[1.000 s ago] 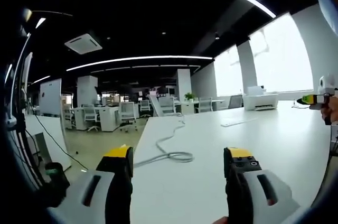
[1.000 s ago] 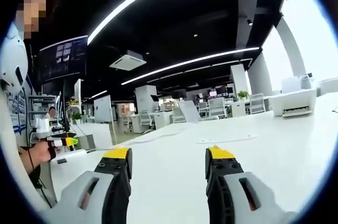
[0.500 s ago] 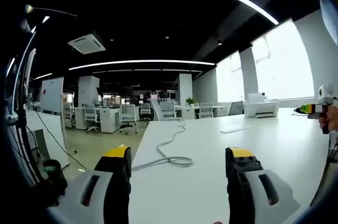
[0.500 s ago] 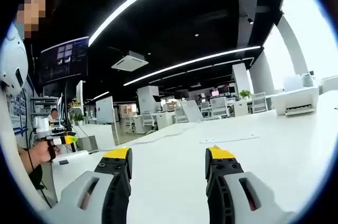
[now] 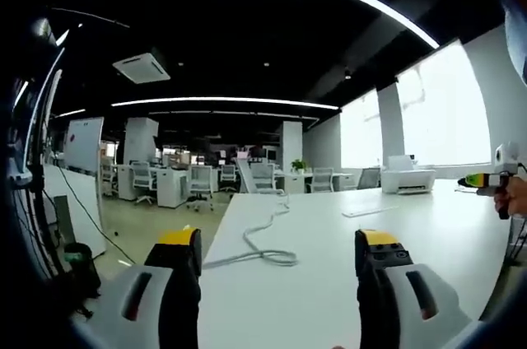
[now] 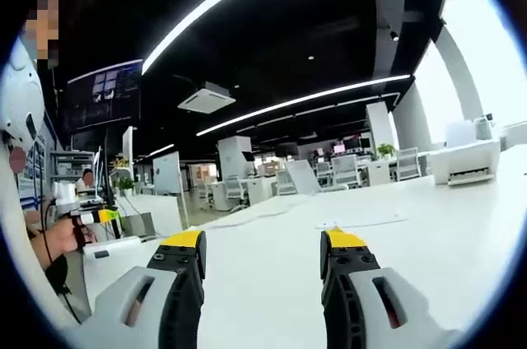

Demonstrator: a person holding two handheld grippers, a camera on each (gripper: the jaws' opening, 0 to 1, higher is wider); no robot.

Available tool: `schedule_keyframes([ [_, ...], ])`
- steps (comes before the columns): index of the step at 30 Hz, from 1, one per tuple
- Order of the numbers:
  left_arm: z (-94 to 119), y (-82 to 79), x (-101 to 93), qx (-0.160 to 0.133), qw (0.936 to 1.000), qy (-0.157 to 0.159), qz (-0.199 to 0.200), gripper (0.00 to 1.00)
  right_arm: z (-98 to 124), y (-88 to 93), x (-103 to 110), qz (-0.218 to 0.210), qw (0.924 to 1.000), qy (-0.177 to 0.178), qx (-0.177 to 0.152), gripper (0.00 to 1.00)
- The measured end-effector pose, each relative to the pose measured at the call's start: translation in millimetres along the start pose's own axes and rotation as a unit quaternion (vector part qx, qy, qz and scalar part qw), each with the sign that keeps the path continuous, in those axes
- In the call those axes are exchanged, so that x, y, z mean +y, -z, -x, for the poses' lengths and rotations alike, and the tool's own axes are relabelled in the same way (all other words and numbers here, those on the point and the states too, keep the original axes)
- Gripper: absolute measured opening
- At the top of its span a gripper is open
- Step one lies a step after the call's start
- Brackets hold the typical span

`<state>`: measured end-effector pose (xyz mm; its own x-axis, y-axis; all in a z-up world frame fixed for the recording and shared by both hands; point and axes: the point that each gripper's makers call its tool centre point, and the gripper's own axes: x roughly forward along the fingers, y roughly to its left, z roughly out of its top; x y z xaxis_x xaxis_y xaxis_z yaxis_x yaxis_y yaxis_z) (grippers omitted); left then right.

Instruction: Pick up the power strip scattered on the table, fix it on the side mounting bracket of the table, and press the switch

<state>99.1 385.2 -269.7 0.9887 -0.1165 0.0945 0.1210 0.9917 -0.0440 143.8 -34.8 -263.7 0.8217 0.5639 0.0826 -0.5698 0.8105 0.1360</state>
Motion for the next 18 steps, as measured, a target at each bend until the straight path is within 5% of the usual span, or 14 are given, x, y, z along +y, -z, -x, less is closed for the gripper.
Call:
schedule_keyframes([
  [18, -4, -3.9, -6.3, -0.002, 0.9998, 0.019, 0.006, 0.82, 12, 0.3, -4, -0.001, 0.9999, 0.011, -0.001, 0.52],
])
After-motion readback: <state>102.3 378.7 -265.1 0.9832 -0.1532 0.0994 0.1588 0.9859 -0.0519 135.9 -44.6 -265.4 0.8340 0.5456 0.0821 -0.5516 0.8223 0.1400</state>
